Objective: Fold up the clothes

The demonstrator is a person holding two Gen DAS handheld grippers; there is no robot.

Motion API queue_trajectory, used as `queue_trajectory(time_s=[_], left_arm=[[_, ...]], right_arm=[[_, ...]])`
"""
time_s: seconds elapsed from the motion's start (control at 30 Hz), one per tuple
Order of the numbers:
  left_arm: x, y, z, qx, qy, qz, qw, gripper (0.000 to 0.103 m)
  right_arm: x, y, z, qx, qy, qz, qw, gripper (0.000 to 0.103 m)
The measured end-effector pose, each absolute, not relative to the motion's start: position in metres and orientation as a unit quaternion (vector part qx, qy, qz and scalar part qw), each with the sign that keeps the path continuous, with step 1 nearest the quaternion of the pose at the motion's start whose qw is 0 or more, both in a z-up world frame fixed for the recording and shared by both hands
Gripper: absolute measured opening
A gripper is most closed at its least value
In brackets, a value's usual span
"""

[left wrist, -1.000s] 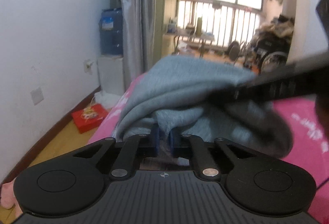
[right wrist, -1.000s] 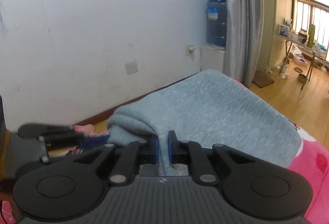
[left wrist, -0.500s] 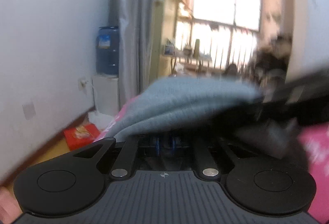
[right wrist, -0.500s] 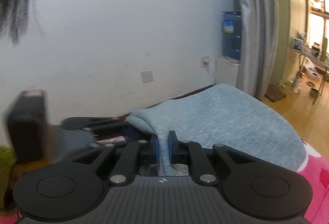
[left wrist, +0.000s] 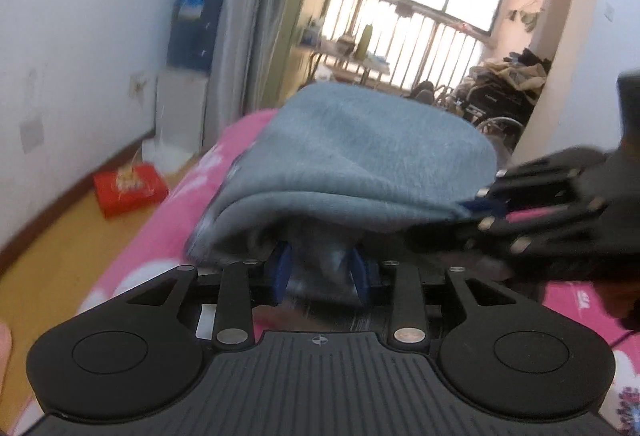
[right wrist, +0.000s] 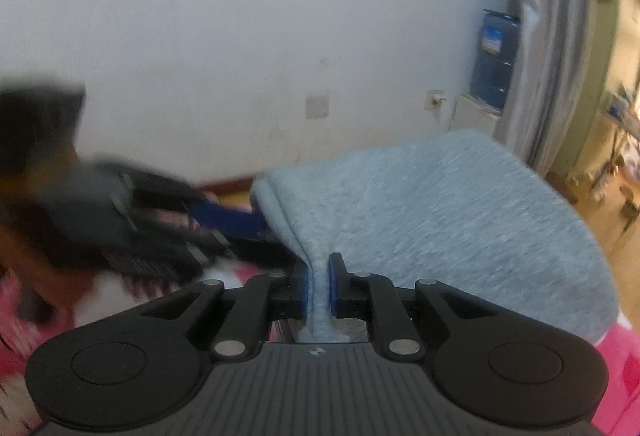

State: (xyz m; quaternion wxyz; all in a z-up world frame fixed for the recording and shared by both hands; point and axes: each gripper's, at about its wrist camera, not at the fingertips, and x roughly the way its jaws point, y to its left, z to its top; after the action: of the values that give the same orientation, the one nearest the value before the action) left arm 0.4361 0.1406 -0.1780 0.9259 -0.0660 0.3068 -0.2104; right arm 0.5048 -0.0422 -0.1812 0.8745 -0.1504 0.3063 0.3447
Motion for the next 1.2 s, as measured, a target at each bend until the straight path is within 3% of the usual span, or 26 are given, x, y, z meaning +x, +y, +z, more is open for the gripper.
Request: queue_trajectory(time_s=[0.27,0.4,0.57,0.6,0.73,0.83,1.0,1.2], left_arm=[[0.436,0.15,-0.178,-0.079,0.326,-0.216,0.917,0.031],[0.433,0.17,-0.169,-0.1,0.322,-0.185,0.923,0.031],[0.45,0.191,-0.163,-0.149,0.3,-0.143,0.931,0.031],[0.454,0.192,-0.162,-0.16,0.295,-0.14,0.932,0.031],[0.473,0.179,-0.166,-0.181,0.3,-0.18,0.919,0.032],[0.473,0.16,-0.179,-0.1,0.305,-0.175,0.931,0.032],[0.472,0.172,-0.186,-0.102,0.318,-0.147,0.931,0.035],[0.454,0.163,-0.15,-0.087,0.249,-0.166,0.95,0.033]], right_arm=[[0.497,-0.043,-0.169,-0.14,0.285,0.342,0.885,0.015],[0.476,-0.039,-0.162,-0.19,0.248,0.365,0.877,0.017],[0.472,-0.026,-0.201,-0.272,0.254,0.371,0.851,0.017],[0.465,-0.022,-0.207,-0.29,0.245,0.372,0.847,0.018],[0.447,-0.01,-0.213,-0.334,0.218,0.376,0.836,0.041],[0.43,-0.015,-0.206,-0.36,0.203,0.385,0.825,0.041],[0.432,-0.041,-0.168,-0.279,0.248,0.375,0.849,0.039],[0.473,-0.086,-0.125,-0.095,0.249,0.281,0.922,0.038]])
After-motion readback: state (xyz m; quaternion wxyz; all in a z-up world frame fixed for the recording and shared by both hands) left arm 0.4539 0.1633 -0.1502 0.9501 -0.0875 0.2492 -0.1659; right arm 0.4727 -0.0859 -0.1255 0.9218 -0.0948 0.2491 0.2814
